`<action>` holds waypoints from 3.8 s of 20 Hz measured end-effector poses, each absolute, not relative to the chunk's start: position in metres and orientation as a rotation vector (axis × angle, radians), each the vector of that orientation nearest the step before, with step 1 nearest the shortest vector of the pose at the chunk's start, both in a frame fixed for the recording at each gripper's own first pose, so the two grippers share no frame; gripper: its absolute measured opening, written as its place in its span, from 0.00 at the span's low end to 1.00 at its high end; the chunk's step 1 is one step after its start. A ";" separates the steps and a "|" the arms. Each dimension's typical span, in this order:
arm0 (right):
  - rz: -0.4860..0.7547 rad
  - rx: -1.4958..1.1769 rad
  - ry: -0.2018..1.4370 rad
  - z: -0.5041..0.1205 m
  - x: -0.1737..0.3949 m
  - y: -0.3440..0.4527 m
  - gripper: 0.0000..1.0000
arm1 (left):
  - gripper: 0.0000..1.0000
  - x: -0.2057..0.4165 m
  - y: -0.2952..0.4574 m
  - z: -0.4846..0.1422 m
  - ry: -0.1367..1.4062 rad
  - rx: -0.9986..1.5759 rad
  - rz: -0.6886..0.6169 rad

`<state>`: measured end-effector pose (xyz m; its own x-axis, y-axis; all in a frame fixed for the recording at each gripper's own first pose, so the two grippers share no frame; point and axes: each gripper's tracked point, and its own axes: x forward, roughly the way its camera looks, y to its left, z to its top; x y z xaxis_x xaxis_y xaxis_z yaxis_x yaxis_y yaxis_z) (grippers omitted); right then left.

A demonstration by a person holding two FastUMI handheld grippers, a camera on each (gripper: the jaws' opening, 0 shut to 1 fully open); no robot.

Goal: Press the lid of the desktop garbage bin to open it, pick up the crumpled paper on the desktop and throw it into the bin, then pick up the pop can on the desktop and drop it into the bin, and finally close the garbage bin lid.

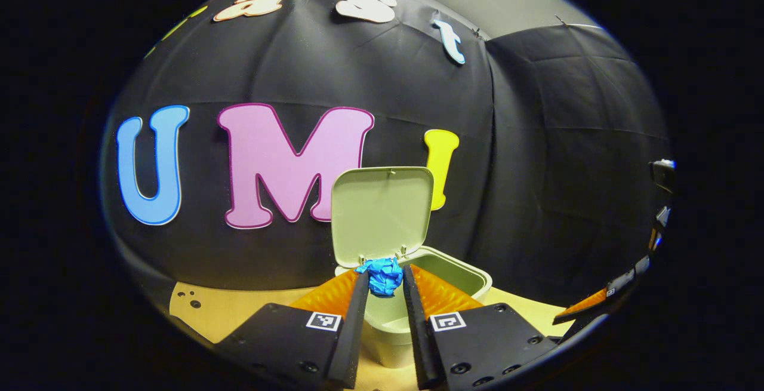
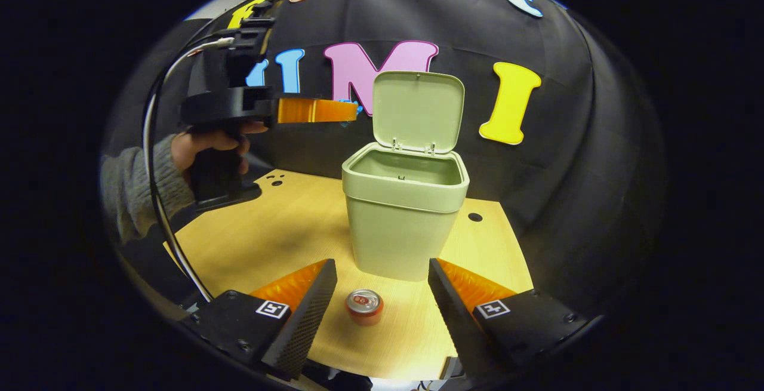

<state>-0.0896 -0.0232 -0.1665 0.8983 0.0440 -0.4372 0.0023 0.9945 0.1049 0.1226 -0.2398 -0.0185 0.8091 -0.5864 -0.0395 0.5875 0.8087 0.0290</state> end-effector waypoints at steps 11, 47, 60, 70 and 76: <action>-0.083 0.129 0.484 -0.172 -0.095 -0.049 0.97 | 0.43 0.167 -0.268 -0.073 0.164 0.065 -0.665; 0.213 0.053 0.711 -0.287 -0.069 0.025 1.00 | 0.94 0.065 -0.078 -0.087 0.182 0.056 -0.349; 0.253 0.041 0.828 -0.346 -0.063 0.028 1.00 | 0.94 0.024 -0.024 -0.123 0.265 0.041 -0.230; 0.246 0.037 0.856 -0.357 -0.066 0.027 0.83 | 0.94 0.022 -0.011 -0.130 0.280 0.023 -0.196; 0.262 0.071 0.816 -0.334 -0.068 0.027 0.82 | 0.94 0.023 -0.019 -0.130 0.279 0.021 -0.210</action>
